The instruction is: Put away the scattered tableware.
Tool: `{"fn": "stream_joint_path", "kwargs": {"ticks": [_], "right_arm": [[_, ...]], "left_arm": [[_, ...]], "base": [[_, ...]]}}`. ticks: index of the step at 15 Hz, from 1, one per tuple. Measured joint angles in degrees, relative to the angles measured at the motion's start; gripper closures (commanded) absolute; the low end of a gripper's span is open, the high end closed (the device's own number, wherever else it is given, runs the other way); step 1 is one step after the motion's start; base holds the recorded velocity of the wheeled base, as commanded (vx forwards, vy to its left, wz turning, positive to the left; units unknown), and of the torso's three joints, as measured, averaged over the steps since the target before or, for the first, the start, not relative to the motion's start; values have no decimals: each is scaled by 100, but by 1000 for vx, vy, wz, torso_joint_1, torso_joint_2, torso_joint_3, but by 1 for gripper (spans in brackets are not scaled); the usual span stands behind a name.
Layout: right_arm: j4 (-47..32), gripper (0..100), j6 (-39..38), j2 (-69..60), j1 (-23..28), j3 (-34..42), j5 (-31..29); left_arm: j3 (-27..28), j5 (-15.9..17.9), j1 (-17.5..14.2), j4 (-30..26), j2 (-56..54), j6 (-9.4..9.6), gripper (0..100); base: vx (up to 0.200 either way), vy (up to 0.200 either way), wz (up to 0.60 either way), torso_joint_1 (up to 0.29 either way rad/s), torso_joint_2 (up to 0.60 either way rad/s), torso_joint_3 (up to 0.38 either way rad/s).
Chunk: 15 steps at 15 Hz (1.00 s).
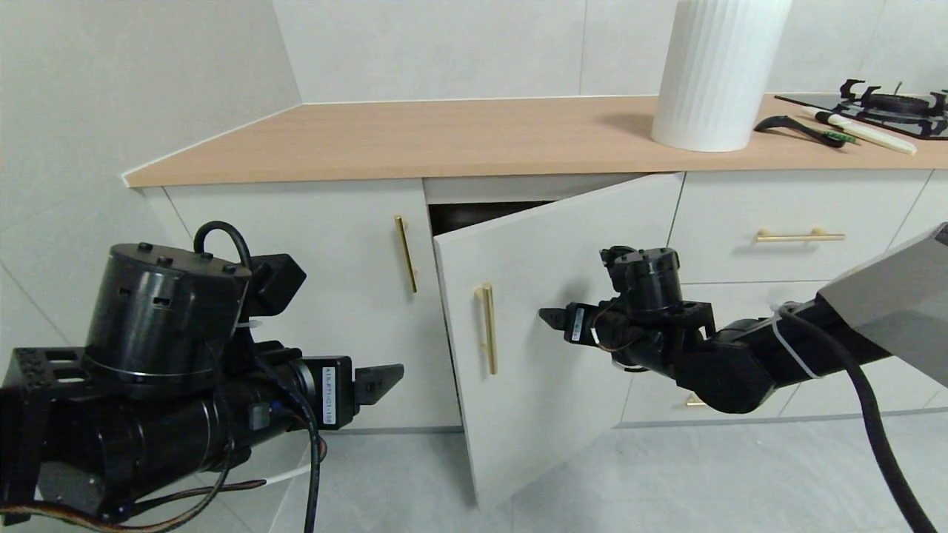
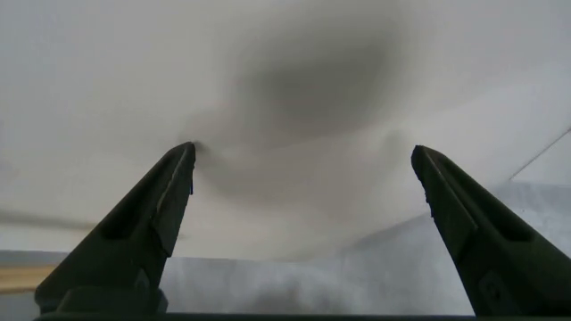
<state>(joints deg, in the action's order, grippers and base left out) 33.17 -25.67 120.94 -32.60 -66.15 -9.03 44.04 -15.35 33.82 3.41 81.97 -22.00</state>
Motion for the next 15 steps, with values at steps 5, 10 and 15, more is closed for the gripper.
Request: {"fn": "stream_joint_path", "kwargs": {"ticks": [5,10,15], "right_arm": [[279,0,-9,39,-15,-24,-119],[438,0,-177,356,-6,-562,-812],[536,0,-315,742,27,-1106,-1297]], "left_arm": [[9,-66,-2,11,11,-29,0],[-2,-55,-6,9,11,-24,0],[-2,-55,-6,4,13,-30,0]], "base": [[0,0,0,0,0,0],[0,0,0,0,0,0],[0,0,0,0,0,0]]}}
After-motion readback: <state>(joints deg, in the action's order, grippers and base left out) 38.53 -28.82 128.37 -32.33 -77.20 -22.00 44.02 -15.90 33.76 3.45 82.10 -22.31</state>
